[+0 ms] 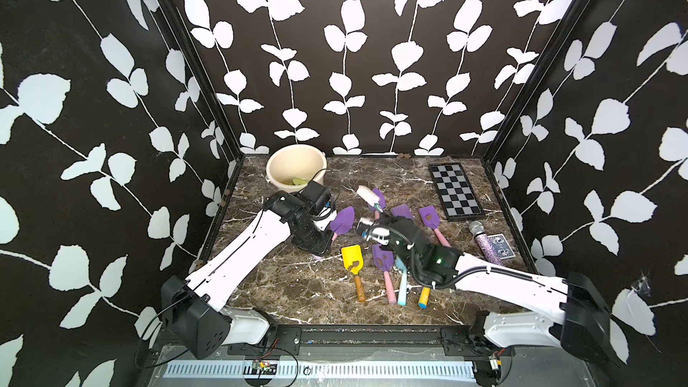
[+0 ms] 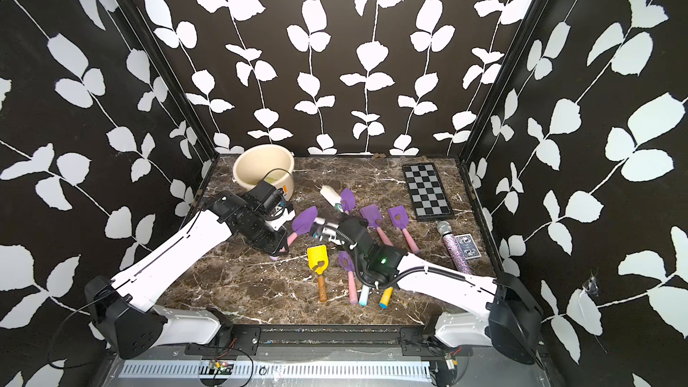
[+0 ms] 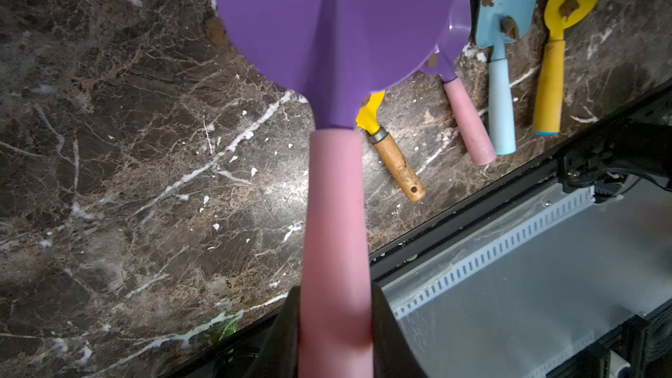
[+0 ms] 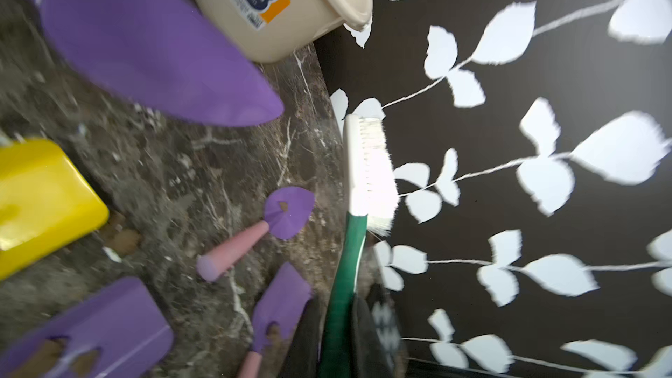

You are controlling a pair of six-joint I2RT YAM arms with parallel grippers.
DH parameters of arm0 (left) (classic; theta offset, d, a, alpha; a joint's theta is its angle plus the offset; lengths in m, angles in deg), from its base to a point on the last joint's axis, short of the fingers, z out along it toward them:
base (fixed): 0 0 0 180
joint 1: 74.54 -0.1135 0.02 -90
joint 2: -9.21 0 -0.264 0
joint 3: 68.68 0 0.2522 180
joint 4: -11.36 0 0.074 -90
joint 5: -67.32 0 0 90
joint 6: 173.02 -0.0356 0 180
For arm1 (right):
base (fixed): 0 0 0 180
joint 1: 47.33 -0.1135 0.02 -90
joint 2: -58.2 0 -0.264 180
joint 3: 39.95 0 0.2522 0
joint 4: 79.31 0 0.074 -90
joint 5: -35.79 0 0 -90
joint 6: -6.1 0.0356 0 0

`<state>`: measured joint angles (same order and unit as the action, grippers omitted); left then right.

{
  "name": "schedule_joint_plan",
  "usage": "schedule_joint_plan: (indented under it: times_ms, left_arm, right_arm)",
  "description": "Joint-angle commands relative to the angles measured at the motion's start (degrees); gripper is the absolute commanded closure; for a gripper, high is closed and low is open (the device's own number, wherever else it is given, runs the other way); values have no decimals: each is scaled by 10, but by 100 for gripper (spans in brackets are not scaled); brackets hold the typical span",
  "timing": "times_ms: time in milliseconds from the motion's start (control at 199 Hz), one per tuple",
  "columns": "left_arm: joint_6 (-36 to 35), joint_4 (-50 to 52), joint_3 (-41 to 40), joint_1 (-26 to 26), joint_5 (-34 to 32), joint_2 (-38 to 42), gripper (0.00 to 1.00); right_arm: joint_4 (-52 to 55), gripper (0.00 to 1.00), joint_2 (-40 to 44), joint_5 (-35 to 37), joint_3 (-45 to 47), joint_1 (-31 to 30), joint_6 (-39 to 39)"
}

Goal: Brush the soil off the hand trowel and place it into the bucket
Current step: Brush off the soil from the hand trowel.

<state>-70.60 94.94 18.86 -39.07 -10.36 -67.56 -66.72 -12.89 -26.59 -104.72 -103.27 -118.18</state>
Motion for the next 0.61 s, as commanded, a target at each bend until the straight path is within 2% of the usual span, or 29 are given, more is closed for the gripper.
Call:
schedule_joint_plan:
  times_ms: [0, 171, 326, 487, 602]
  left_arm:
    - [5, -53, -20, 0, -18, 7, 100]
    - [14, -79, -24, 0, -36, -4, 100]
    - [14, -106, -35, 0, -56, -2, 100]
    - [15, -112, -34, 0, -72, 1, 100]
    - [18, -107, -28, -1, -83, 5, 100]
  right_arm:
    - [71, 100, 27, -185, -51, 50, 280]
    - [6, 100, 26, -392, -50, 98, 476]
    - [-72, 100, -4, -528, -45, 128, 625]
    - [-81, 100, -37, -574, -52, 134, 690]
    - [-70, 100, -57, -572, -44, 142, 708]
